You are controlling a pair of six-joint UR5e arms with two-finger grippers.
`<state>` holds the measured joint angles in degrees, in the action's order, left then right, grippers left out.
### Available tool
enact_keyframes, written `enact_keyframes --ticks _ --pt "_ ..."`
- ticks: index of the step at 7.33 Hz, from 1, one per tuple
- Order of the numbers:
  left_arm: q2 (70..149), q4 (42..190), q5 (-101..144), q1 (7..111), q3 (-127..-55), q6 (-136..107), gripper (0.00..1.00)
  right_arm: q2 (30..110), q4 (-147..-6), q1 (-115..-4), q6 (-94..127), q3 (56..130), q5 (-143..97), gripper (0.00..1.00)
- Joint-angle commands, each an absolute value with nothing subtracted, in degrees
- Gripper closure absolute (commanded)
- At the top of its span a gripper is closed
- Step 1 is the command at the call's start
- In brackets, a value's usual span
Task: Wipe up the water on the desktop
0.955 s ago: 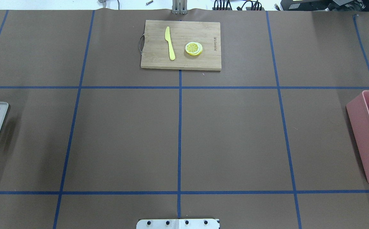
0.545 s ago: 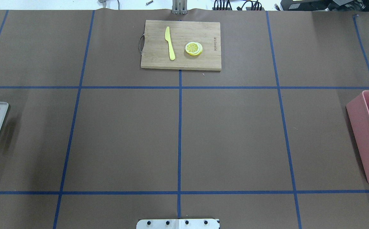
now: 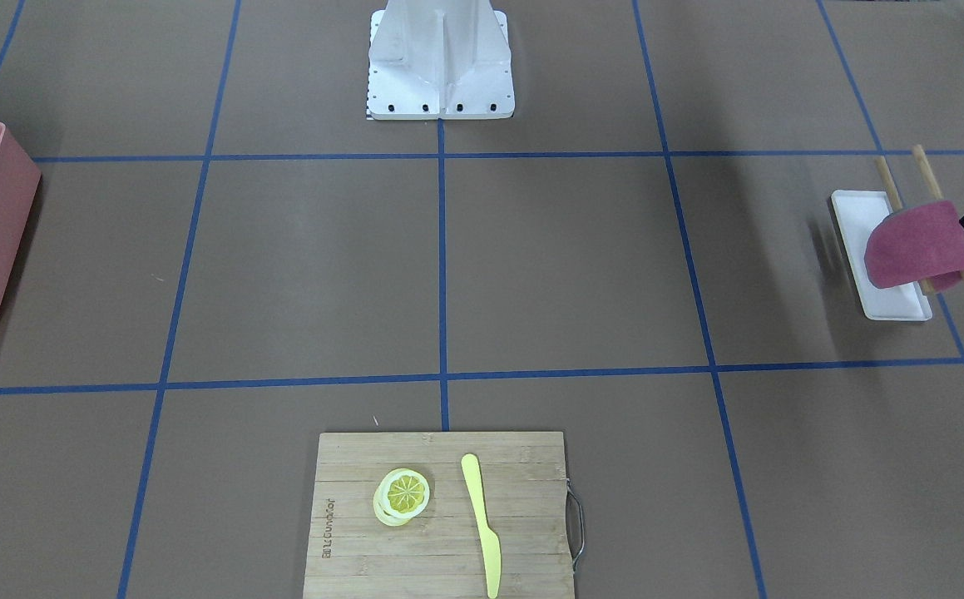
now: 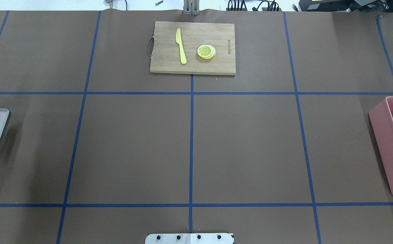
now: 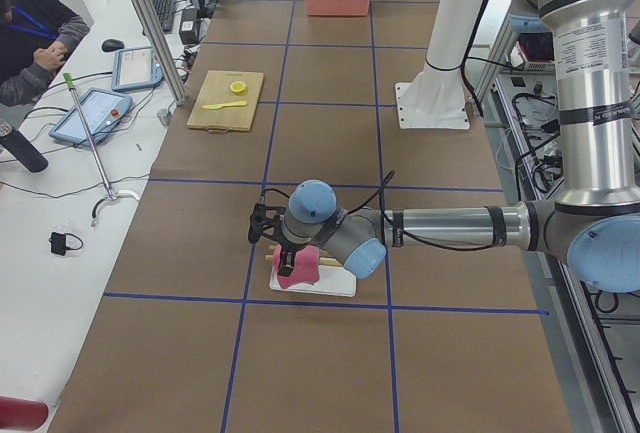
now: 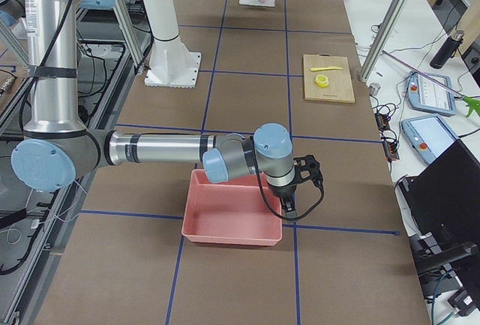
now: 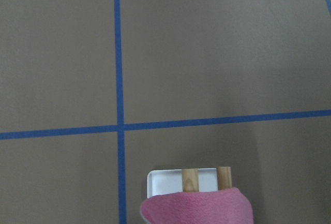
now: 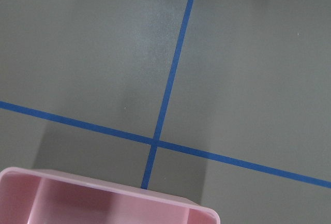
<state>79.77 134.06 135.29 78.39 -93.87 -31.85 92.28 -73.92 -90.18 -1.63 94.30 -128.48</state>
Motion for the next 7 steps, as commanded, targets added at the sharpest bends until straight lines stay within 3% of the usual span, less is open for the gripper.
enact_keyframes --ticks 1,3,5,7 --pt "79.5 138.6 135.2 76.9 -90.9 -33.0 0.14 92.3 -73.9 -90.2 -1.7 94.1 -128.4 0.0" --pt "79.5 139.5 135.2 76.6 -90.1 -33.0 0.27 92.3 -73.9 -90.2 -1.7 94.0 -128.4 0.0" --pt "79.7 139.5 135.3 76.6 -90.2 -33.1 0.52 92.3 -73.9 -90.2 -1.7 94.0 -128.4 0.0" --pt "79.9 139.5 135.3 76.6 -90.1 -33.0 0.63 92.2 -73.9 -90.2 -1.7 93.9 -128.4 0.0"
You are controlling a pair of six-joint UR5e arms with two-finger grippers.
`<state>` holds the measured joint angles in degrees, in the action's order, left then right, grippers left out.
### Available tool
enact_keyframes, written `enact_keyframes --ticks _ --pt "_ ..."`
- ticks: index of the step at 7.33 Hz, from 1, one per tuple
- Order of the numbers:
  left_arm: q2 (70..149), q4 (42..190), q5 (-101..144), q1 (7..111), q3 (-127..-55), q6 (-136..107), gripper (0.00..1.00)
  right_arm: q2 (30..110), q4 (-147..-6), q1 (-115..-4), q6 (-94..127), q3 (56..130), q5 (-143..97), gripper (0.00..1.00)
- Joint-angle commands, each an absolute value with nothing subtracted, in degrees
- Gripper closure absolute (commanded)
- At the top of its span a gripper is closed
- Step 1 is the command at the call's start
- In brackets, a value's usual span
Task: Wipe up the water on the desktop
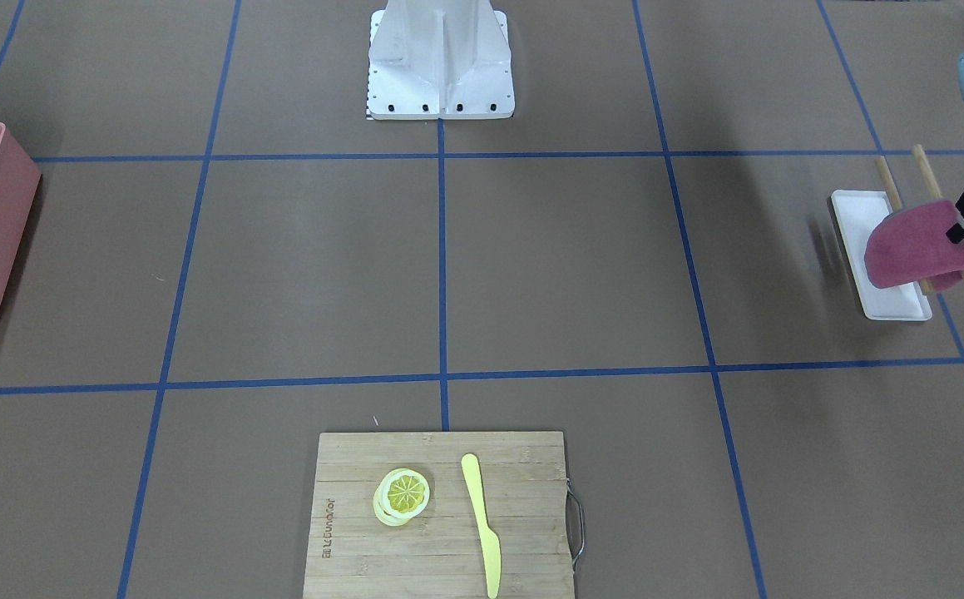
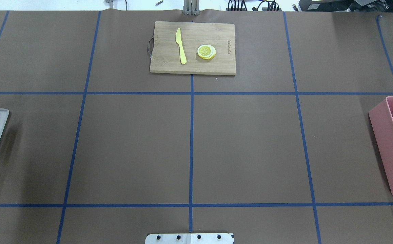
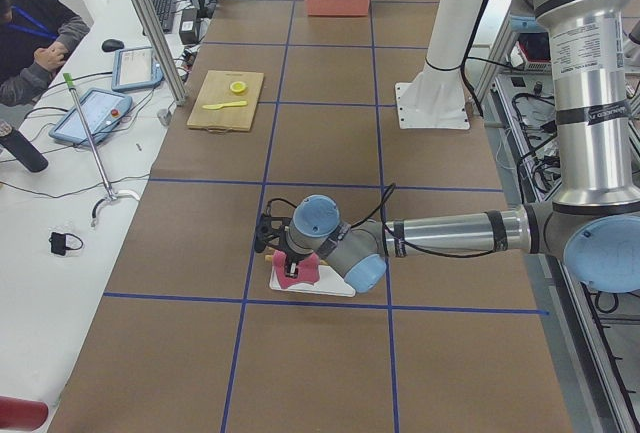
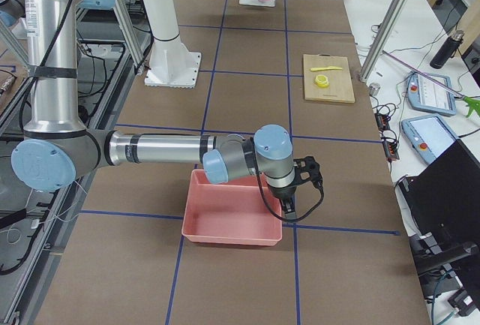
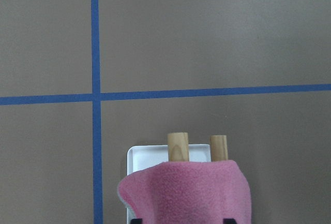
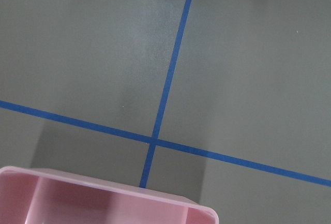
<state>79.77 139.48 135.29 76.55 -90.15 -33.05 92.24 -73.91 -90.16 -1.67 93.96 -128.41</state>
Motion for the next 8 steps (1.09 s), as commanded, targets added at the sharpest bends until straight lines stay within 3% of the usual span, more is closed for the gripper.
enact_keyframes --ticks 1,5,8 --pt "80.0 139.5 135.3 76.6 -90.0 -32.8 0.63 92.2 -73.9 -90.1 -1.7 93.9 -128.4 0.0" --pt "80.0 139.5 135.3 76.6 -89.9 -32.6 0.64 92.2 -73.9 -90.2 -1.7 93.7 -128.4 0.0" --pt "80.0 139.6 135.2 76.6 -89.9 -32.6 0.86 92.2 -73.9 -90.2 -1.7 93.7 -128.4 0.0"
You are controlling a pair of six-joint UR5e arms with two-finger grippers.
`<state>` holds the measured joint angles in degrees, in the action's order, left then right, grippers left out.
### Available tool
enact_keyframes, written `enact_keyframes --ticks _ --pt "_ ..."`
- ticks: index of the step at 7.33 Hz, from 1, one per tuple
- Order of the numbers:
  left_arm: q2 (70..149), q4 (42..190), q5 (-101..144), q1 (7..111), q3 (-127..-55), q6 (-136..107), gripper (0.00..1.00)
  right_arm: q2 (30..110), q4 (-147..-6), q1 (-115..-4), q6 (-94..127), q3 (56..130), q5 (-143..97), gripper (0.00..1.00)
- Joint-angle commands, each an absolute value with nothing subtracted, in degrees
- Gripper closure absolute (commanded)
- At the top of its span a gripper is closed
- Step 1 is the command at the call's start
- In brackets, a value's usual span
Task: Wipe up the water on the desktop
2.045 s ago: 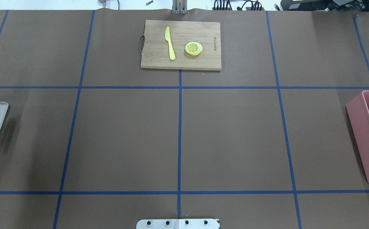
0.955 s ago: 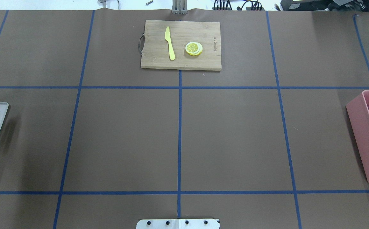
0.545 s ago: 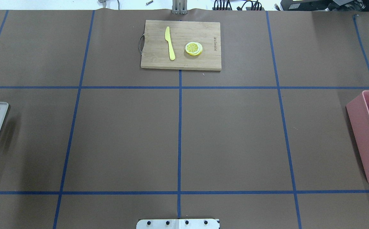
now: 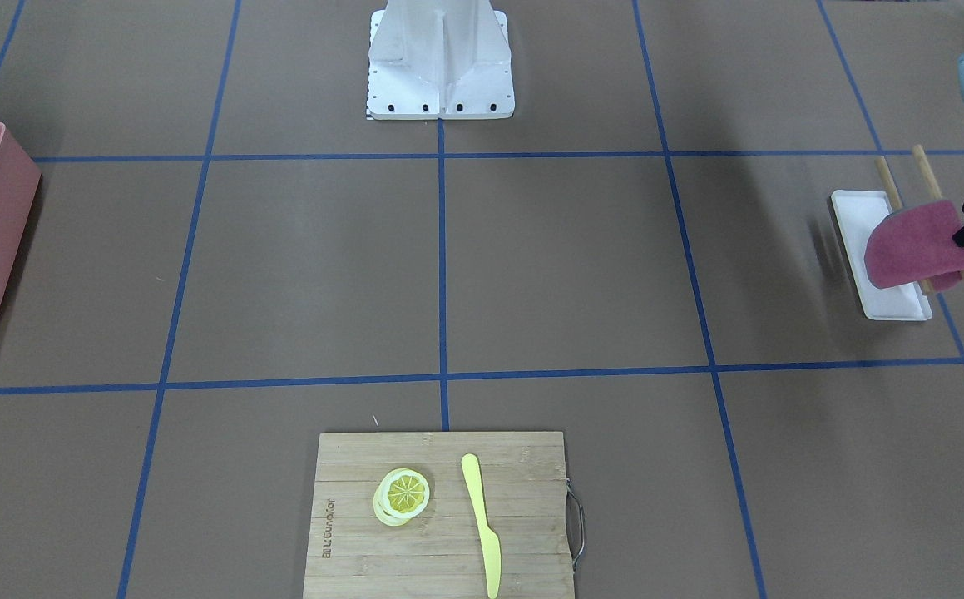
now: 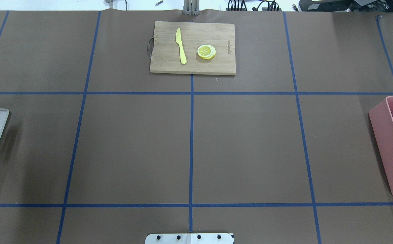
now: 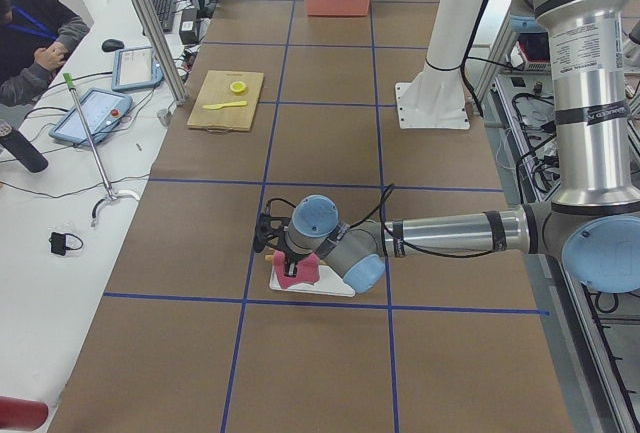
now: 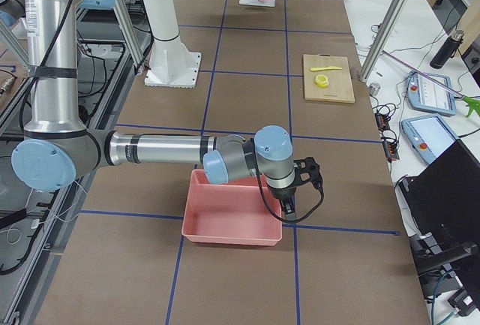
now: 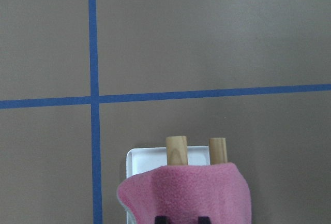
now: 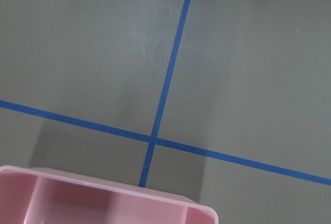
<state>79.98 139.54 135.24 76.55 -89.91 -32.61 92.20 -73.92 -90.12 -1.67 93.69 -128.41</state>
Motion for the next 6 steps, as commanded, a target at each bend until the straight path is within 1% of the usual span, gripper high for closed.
enact_keyframes --ticks 1,2,5,6 --pt "80.0 139.6 135.3 76.6 -90.0 -32.6 0.97 92.2 -73.9 -90.1 -1.7 93.7 -128.4 0.0" --pt "80.1 139.6 135.4 76.6 -90.0 -32.6 1.0 92.2 -73.9 -90.1 -1.7 93.7 -128.4 0.0" --pt "80.2 139.6 136.0 76.8 -90.5 -32.5 1.0 92.2 -73.9 -90.2 -1.7 93.8 -128.4 0.0" --pt "80.9 139.1 140.2 77.4 -90.7 -32.5 1.0 92.2 -73.9 -90.1 -1.7 93.7 -128.4 0.0"
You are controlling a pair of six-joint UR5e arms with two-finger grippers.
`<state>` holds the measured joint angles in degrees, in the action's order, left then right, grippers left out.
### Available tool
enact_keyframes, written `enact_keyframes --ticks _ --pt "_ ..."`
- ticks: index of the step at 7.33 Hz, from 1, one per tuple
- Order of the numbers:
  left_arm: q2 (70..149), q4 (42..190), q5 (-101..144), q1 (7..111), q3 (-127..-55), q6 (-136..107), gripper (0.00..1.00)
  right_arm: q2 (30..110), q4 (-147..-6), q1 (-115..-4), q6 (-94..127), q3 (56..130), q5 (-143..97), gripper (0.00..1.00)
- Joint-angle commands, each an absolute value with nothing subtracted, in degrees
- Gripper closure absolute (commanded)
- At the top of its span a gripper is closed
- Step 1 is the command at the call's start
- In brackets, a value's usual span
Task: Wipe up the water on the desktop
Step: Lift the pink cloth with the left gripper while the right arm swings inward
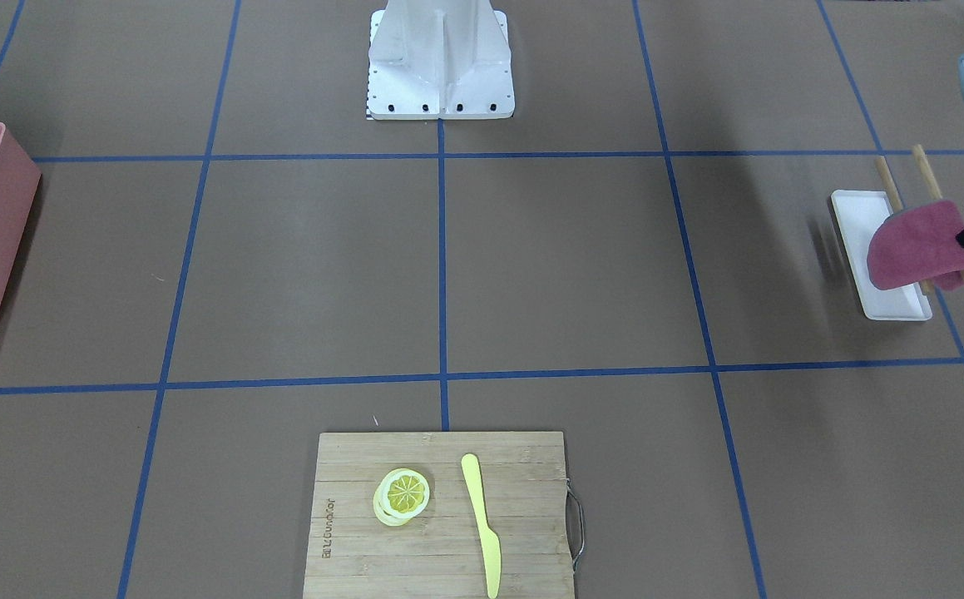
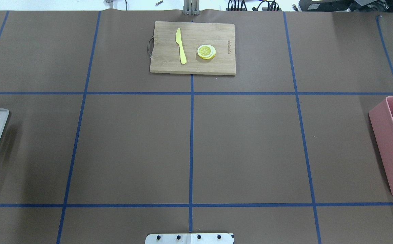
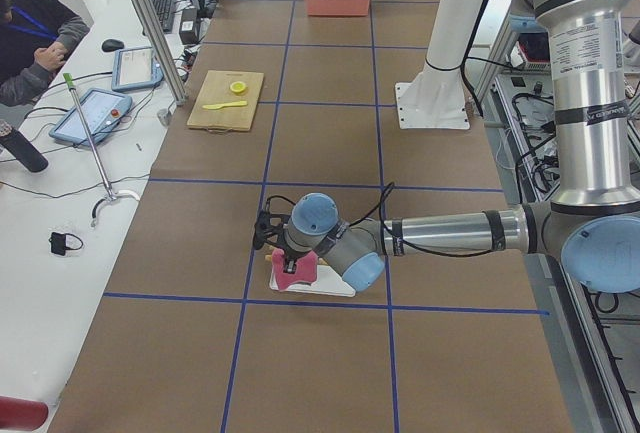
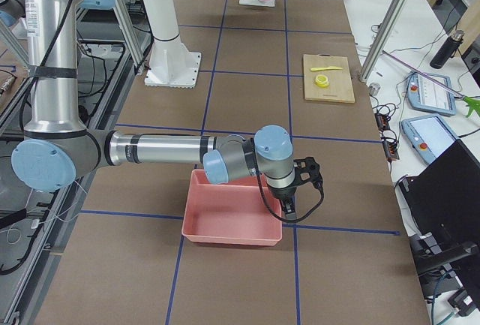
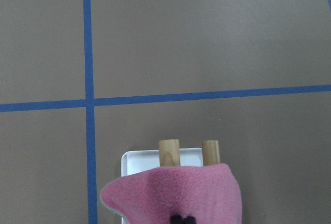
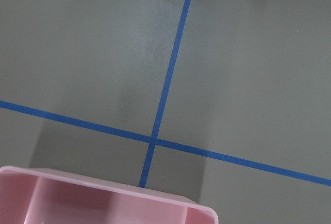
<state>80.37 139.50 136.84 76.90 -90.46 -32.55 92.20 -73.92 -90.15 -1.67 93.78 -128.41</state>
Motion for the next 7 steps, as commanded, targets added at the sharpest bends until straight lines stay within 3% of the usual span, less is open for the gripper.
enact_keyframes --ticks 1,7 --pt "82.5 138.9 141.6 79.3 -91.0 -32.5 1.0 92.1 -73.9 -90.1 -1.7 93.8 -128.5 0.0" --pt "93.1 129.9 141.8 79.6 -93.1 -37.4 1.0 91.2 -72.6 -89.8 2.1 96.4 -129.7 0.0"
